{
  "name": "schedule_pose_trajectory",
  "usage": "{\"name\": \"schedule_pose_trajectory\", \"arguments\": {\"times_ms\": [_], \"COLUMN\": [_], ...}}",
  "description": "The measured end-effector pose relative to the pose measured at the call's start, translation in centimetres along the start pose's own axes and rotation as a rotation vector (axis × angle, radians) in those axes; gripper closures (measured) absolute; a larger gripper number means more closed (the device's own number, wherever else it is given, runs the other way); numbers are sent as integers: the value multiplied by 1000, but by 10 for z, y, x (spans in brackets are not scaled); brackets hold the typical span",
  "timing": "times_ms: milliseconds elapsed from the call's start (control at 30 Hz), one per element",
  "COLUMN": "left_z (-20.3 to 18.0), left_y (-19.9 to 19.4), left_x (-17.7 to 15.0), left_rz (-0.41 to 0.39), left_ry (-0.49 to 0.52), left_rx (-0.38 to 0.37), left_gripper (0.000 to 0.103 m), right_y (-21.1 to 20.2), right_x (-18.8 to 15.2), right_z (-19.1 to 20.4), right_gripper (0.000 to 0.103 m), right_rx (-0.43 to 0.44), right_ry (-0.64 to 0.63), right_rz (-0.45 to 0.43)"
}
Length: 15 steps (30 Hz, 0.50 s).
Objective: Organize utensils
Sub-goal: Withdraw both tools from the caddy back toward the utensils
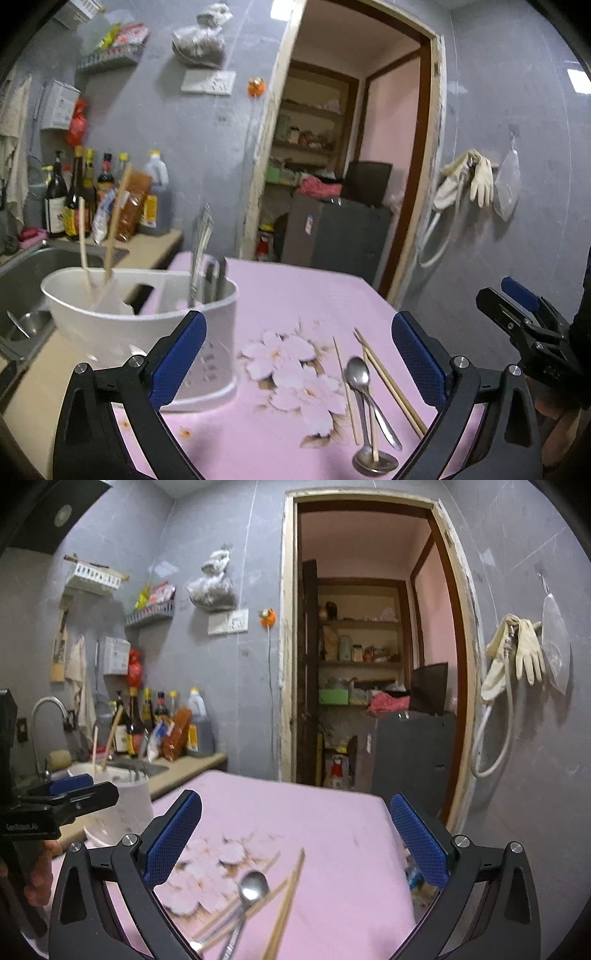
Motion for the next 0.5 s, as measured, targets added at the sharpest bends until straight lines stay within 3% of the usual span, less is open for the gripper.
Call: {"name": "schedule_pose_trajectory", "arguments": {"times_ms": [500], "left_z": [-22], "left_y": [52], "left_x": [-38], "left_rz": [251], "left_ry": [91], "left_rx": [-45], "left_gripper": [5], "right_y": [27], "right_x": [-43], "right_z": [-22], "right_gripper": [2], "right_rx": [15], "right_ry": [28], "right_rz": [242]}}
Point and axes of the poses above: each gripper's, at about its wrist camera, not at the fingertips, and y roughly the way its jaws point, z to its left, x to its top, the point moved 3 cm from there along y, roughly the way its jaws point, and after that the axes turned 5 degrees about -x, right-handed, at the moved point
